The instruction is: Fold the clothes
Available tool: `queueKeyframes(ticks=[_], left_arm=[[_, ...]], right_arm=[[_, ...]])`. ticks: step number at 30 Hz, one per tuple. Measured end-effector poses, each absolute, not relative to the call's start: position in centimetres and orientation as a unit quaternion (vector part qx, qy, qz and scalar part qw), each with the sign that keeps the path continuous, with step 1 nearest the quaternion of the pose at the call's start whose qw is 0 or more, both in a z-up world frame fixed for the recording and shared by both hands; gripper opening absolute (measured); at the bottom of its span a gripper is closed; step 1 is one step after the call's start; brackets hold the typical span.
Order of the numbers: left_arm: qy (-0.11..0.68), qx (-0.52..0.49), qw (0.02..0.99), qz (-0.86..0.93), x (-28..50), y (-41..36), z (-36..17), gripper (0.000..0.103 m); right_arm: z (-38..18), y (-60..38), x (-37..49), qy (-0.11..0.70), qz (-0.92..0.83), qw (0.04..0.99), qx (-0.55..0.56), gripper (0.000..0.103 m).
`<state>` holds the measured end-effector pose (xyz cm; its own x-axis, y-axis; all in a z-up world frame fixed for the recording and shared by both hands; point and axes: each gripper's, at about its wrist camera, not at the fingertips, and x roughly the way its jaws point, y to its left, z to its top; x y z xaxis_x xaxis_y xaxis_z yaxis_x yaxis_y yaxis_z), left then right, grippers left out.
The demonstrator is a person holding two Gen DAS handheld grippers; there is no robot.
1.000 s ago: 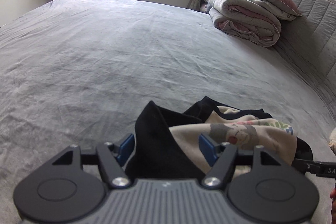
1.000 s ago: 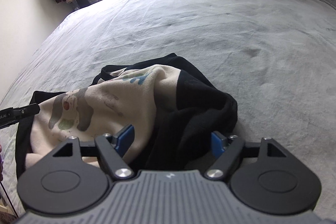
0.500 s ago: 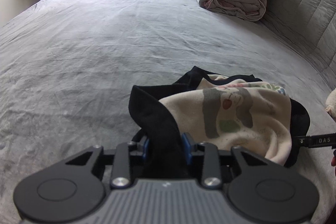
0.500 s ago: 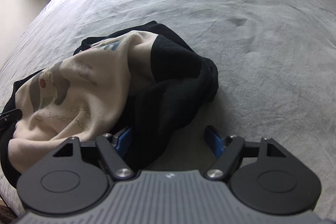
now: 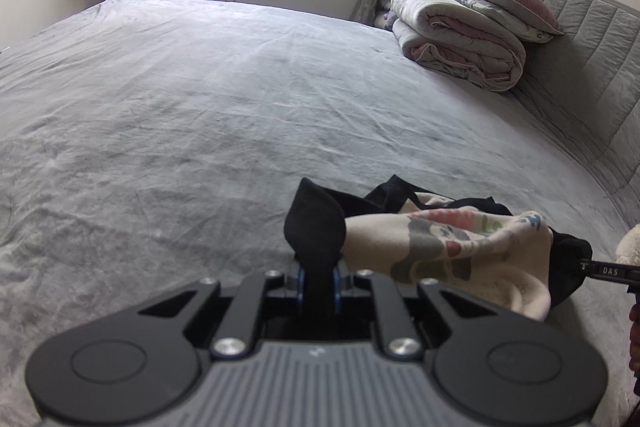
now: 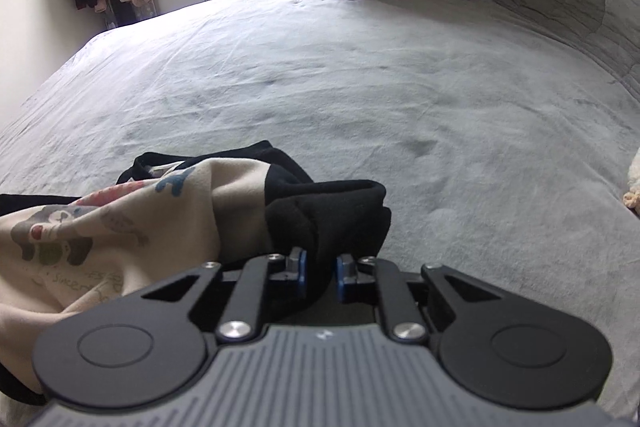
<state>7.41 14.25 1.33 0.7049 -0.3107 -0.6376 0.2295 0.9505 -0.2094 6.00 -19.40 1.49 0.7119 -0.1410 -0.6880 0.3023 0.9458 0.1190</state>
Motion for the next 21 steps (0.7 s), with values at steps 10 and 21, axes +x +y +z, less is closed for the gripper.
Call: queueKeyframes(ticks=[10,21], left_arm=[[0.367,-0.068,0.915,-0.152,7.9,14.3,0.9,0.013],[0.396,-0.087,0.898,-0.169,7.9,14.0,0.3,0.024]], right_arm=[[1.0,-22.5,8.4,0.333,-0.172,0.922,0.090,0.013],[1.1,-22.7,6.9,0.354,-0.127,0.906,0.196,0.065]])
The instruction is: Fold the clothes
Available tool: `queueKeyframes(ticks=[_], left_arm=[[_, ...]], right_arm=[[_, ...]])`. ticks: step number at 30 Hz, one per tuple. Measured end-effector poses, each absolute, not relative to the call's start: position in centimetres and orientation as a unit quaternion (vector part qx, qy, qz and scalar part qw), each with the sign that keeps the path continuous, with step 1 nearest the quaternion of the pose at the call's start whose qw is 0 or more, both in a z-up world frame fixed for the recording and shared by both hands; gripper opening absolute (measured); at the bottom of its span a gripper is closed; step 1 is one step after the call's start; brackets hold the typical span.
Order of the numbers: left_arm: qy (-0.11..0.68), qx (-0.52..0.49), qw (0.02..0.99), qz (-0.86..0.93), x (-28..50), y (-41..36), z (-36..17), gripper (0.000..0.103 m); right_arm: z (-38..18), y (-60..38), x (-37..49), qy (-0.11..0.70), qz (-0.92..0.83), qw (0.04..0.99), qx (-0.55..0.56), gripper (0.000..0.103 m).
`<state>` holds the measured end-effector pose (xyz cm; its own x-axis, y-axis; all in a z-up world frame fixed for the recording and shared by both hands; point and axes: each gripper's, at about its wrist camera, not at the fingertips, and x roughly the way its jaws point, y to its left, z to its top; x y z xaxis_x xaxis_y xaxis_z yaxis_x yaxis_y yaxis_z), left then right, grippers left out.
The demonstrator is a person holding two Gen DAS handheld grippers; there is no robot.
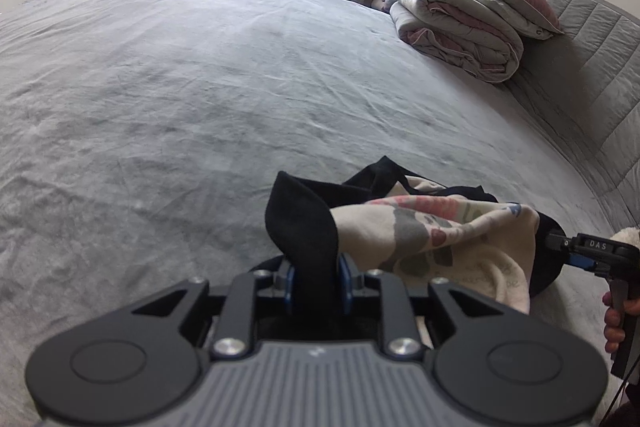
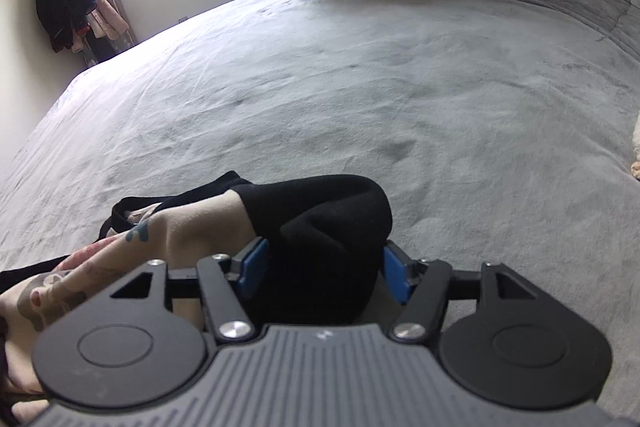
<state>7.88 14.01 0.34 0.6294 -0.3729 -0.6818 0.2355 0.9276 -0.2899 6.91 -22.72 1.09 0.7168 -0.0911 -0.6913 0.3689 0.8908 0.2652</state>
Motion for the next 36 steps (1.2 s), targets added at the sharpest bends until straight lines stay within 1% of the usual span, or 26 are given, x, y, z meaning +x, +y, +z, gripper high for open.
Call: queueKeyframes(ticks=[7,10,16,18,19,20,21,22,23,26,30,34,36], left_arm=[[0.400,-0.114,0.890,-0.185,7.5,14.6,0.7,0.025],[0.403,-0.121,0.886,-0.193,7.5,14.5,0.8,0.025],[0.393,-0.083,0.895,-0.194,7.0,13.7,1.1,0.025],[0.385,-0.071,0.901,-0.187,6.9,13.7,1.2,0.022],[0.381,-0.065,0.904,-0.183,6.9,13.7,1.3,0.018],[0.377,-0.060,0.907,-0.178,6.9,13.7,1.4,0.016],[0.372,-0.054,0.910,-0.173,6.9,13.8,1.5,0.014],[0.367,-0.049,0.914,-0.166,6.8,13.9,1.5,0.012],[0.362,-0.045,0.917,-0.160,6.9,14.0,1.6,0.011],[0.356,-0.048,0.921,-0.149,7.2,14.6,1.7,0.009],[0.342,-0.054,0.928,-0.137,7.4,15.1,2.1,0.009],[0.316,-0.056,0.939,-0.122,7.7,15.3,2.8,0.008],[0.300,-0.051,0.947,-0.104,7.9,15.3,3.2,0.005]], right_arm=[[1.8,-21.2,5.4,0.365,-0.054,0.896,0.248,0.067],[1.6,-20.3,5.3,0.380,0.001,0.877,0.294,0.067],[-0.4,-16.9,6.1,0.433,0.070,0.840,0.320,0.067],[-1.5,-15.4,6.6,0.455,0.079,0.830,0.313,0.067],[-2.0,-14.7,6.9,0.464,0.084,0.826,0.309,0.060],[-2.3,-14.2,7.0,0.465,0.086,0.828,0.301,0.041],[-2.5,-13.6,7.2,0.467,0.088,0.830,0.293,0.030],[-2.5,-13.5,7.3,0.465,0.085,0.832,0.292,0.015],[-2.4,-13.3,7.4,0.462,0.082,0.834,0.290,0.010],[-1.2,-14.0,7.1,0.431,0.058,0.855,0.281,0.005],[0.4,-15.5,6.3,0.393,0.029,0.876,0.279,0.004],[1.3,-16.8,5.8,0.375,0.015,0.884,0.280,0.003],[1.6,-17.0,5.5,0.367,0.004,0.890,0.269,0.003]])
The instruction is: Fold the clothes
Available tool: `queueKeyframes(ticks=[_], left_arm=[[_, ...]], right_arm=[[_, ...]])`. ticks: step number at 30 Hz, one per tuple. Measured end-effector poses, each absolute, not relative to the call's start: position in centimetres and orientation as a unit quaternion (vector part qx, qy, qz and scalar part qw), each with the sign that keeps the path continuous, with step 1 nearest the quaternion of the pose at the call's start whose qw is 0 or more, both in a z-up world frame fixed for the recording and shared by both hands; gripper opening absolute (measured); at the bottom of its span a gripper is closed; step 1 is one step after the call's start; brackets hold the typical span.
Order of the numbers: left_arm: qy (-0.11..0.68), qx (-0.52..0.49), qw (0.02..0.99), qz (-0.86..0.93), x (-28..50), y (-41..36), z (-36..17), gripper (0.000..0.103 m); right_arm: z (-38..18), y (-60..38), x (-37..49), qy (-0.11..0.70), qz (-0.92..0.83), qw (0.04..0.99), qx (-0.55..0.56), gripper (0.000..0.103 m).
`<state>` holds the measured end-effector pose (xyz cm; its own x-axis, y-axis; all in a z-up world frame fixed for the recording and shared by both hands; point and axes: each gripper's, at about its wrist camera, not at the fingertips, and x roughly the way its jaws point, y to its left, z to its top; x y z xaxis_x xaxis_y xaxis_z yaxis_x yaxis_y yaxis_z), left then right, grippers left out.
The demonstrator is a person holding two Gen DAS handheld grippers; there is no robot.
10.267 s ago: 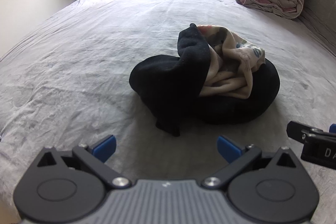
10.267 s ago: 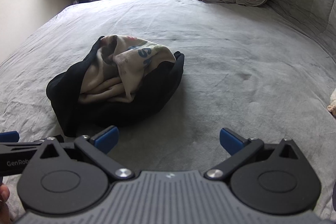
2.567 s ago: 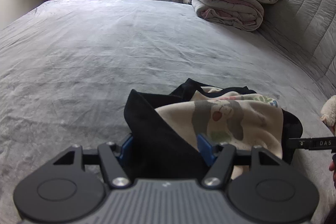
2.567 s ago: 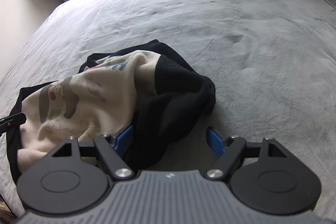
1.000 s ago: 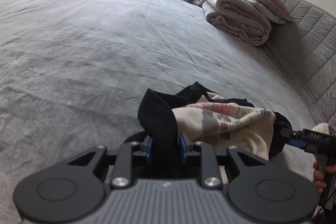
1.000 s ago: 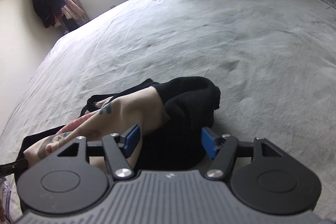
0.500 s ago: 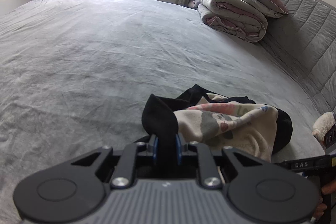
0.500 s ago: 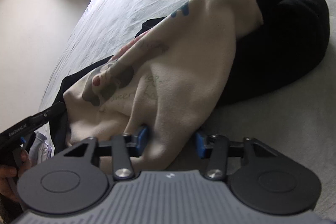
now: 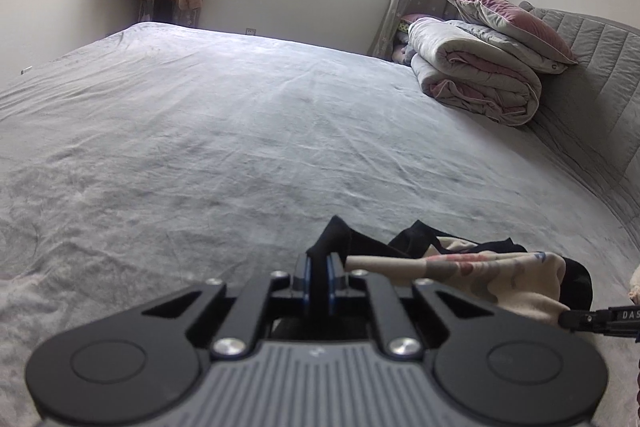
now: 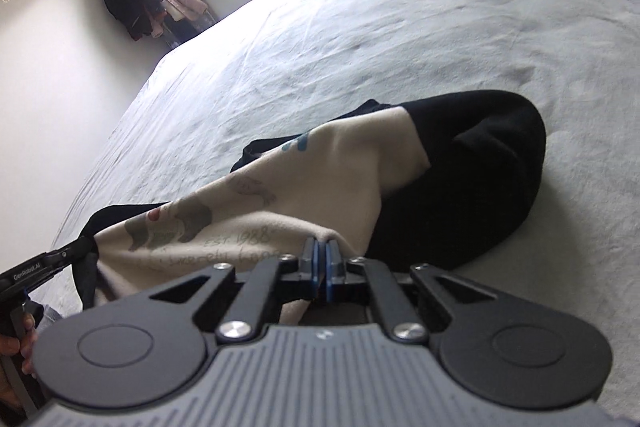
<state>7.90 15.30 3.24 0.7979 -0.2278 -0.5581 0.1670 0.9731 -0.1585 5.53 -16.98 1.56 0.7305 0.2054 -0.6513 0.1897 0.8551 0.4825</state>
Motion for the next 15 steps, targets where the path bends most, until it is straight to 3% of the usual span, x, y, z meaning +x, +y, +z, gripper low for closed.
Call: queueKeyframes(ticks=[11,15], left_arm=[[0.221,0.001,0.975,0.020,10.2,15.9,4.8,0.000],[0.257,-0.046,0.965,-0.006,11.0,16.9,4.7,0.001]], right_arm=[[2.0,-20.0,4.7,0.354,-0.046,0.896,0.264,0.001],[2.0,-20.2,4.7,0.361,-0.045,0.892,0.268,0.006]])
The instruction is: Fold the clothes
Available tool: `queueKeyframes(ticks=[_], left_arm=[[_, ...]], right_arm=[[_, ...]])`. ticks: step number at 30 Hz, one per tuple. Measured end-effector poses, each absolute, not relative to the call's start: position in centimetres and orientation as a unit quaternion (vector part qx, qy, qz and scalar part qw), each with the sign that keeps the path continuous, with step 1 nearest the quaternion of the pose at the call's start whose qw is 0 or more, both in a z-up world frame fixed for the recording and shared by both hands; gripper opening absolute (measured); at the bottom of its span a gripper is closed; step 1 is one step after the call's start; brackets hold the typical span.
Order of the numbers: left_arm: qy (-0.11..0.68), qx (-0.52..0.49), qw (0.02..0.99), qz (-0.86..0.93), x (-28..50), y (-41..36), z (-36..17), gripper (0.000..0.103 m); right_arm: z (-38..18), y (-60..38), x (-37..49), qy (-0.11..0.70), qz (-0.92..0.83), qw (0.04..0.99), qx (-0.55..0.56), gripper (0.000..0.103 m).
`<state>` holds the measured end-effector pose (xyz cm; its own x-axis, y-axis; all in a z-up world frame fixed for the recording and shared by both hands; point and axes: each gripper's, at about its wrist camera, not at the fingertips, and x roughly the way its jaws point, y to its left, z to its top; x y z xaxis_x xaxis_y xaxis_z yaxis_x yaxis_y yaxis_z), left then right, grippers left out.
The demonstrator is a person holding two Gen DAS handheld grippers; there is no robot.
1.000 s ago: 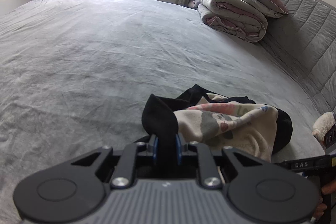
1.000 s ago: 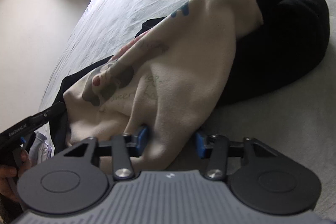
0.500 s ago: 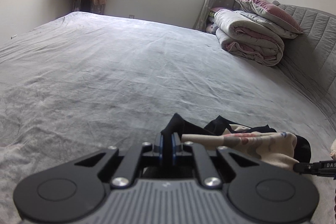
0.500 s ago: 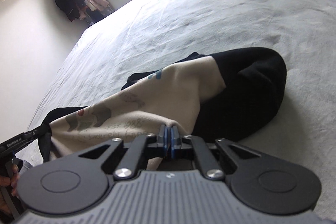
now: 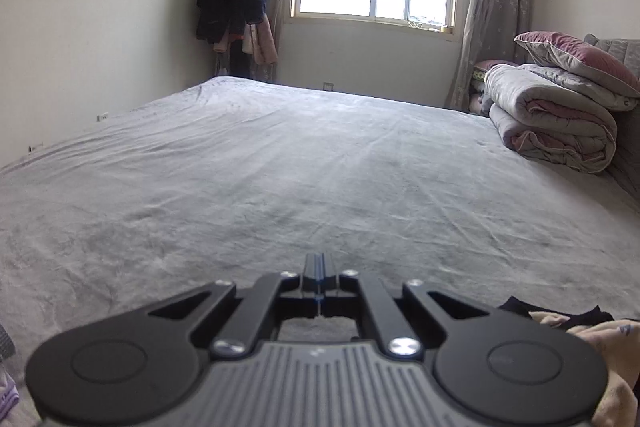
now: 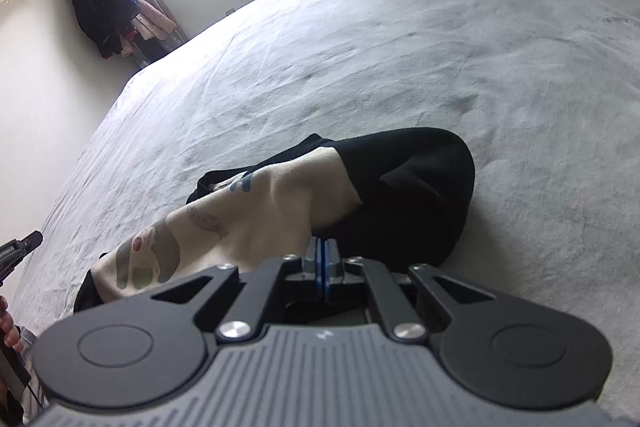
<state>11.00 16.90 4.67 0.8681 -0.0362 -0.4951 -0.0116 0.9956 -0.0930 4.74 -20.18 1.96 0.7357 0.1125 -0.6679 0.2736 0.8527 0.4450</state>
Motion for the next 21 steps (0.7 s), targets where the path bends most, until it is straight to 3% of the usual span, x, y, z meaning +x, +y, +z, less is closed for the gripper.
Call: queueKeyframes(ticks=[1,3,4,5,7,14,21], left_arm=[[0.271,-0.057,0.961,-0.020,11.2,16.9,4.5,0.002],[0.294,-0.068,0.952,-0.042,11.5,16.4,3.9,0.010],[0.305,-0.073,0.948,-0.053,11.6,16.2,3.7,0.020],[0.316,-0.079,0.943,-0.065,11.8,15.9,3.4,0.034],[0.337,-0.087,0.934,-0.085,12.1,15.3,2.9,0.048],[0.400,-0.026,0.906,-0.133,16.6,11.3,2.5,0.053],[0.448,0.028,0.880,-0.155,20.7,8.5,0.0,0.053]], right_arm=[[1.9,-20.2,4.7,0.363,-0.045,0.891,0.270,0.013],[2.1,-20.1,4.6,0.368,-0.047,0.888,0.270,0.015],[2.1,-20.1,4.6,0.373,-0.047,0.887,0.268,0.019],[2.4,-20.2,4.7,0.374,-0.046,0.887,0.267,0.036],[2.8,-20.2,4.9,0.376,-0.045,0.887,0.264,0.067],[5.1,-21.7,8.0,0.365,-0.046,0.901,0.230,0.069],[3.4,-23.2,12.3,0.388,-0.058,0.907,0.152,0.069]])
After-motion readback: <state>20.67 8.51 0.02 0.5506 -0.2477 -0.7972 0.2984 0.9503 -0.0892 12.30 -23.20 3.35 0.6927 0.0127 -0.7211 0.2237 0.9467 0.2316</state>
